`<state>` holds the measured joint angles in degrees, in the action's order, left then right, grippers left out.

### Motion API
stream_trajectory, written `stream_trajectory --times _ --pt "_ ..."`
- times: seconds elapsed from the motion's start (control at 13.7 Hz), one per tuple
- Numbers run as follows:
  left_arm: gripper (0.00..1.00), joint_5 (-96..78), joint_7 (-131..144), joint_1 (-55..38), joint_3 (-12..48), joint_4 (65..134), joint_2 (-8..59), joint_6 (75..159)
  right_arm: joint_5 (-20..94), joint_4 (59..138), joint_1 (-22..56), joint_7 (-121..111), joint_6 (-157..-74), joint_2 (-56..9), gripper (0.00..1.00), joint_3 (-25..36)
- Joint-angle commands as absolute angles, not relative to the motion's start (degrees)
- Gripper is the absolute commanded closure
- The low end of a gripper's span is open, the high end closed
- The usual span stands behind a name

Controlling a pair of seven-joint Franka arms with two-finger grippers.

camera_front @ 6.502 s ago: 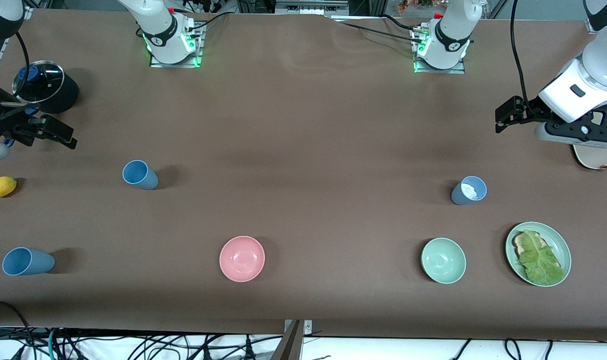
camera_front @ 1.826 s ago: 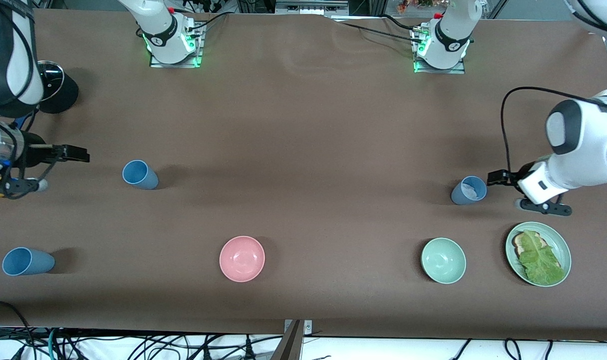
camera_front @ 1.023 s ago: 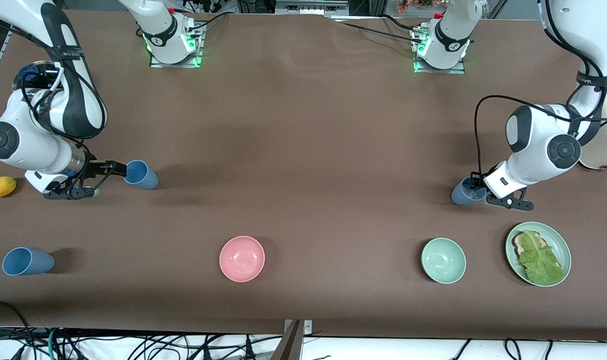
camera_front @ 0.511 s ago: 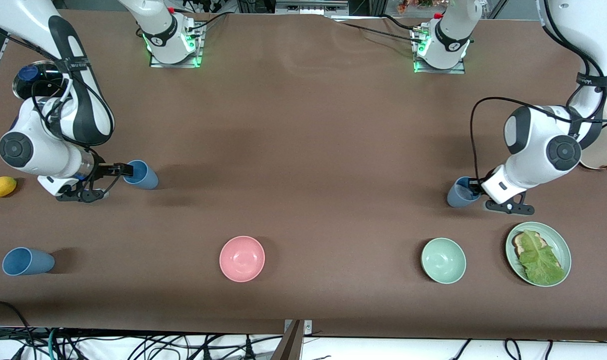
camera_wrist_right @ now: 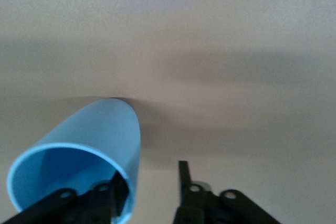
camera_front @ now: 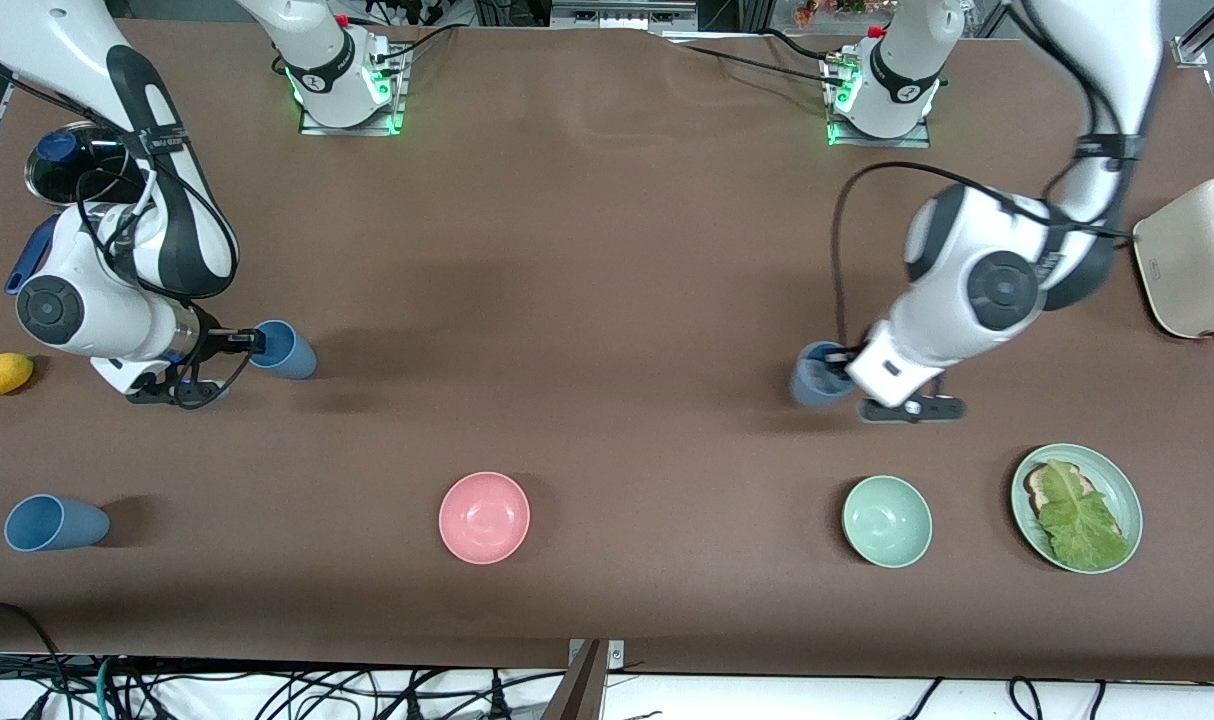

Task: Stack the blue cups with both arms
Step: 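Grasp both blue cups, the left gripper carrying its cup toward mid-table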

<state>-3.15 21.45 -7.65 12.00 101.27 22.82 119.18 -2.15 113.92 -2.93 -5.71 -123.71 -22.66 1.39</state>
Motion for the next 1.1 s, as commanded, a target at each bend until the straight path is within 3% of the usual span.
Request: stream_trajectory --times 0.0,0.37,0.58,0.66,0.73,1.02 --pt "1.0 -5.62 27.13 -13.86 11.25 95.02 28.55 119.7 -2.11 112.77 -2.99 -4.66 -120.77 -22.59 1.0 0.7" --pt "1.0 -5.45 41.12 -21.26 11.25 93.25 35.06 129.01 -2.11 103.65 1.04 1.11 -109.81 -22.76 1.0 -0.26" --pt "1.0 -5.01 44.38 -23.11 11.25 93.16 36.38 131.4 -2.02 97.49 7.71 10.6 -103.46 -23.12 1.0 -0.44" --pt "0.56 -5.27 44.73 -23.29 11.25 93.16 36.3 131.4 -2.02 95.73 10.0 15.07 -101.88 -23.38 1.0 -0.44" --pt "0.01 -5.27 44.65 -22.94 11.25 93.16 35.69 130.96 -1.93 93.97 12.72 18.86 -100.65 -23.99 1.0 -0.44" --pt "0.0 -4.39 40.8 -20.84 10.9 92.12 28.58 117.73 1.65 83.87 20.9 34.24 -93.35 -28.11 1.0 -0.44"
